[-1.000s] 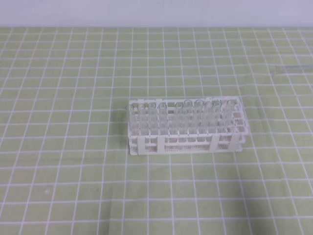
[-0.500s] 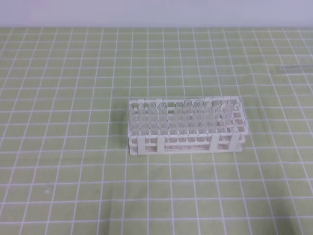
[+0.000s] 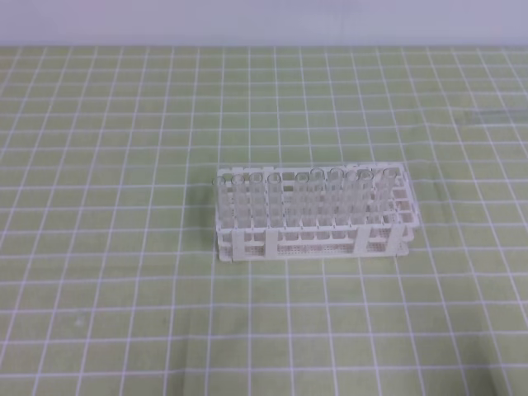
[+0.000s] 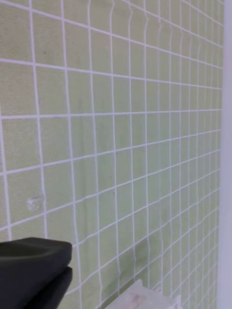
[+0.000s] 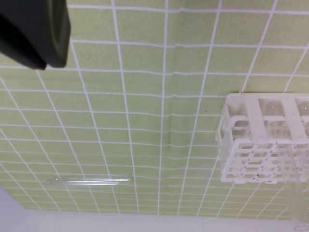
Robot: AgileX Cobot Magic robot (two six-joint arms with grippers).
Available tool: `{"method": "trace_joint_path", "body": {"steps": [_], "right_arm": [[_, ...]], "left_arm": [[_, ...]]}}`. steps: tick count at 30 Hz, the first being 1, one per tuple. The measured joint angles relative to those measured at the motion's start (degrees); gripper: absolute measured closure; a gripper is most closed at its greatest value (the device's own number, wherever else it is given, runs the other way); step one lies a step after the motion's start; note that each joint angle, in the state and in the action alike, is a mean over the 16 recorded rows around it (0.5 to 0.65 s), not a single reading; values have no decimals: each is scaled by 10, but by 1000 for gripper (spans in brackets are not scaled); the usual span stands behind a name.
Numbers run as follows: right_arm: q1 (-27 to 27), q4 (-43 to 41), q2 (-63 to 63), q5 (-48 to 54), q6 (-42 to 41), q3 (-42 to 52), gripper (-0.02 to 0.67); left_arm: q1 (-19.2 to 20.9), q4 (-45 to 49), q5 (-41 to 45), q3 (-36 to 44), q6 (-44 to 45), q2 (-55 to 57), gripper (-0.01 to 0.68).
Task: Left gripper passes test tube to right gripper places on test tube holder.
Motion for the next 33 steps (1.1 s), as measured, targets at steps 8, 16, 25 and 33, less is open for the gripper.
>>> {"method": "trace_joint_path", "body": {"steps": [8,16,25,33], "right_arm": [[0,0,0,0,-1,0,665],[0,0,0,0,-1,0,665],[0,0,0,-1,-1,0,665],[0,0,0,-1,-1,0,665]], "left_arm": [[0,0,2,-1,0,2,675],[0,0,3,-2,0,4,676],[0,0,6,-4,0,9,676],[0,0,7,-4,0,10,676]]}}
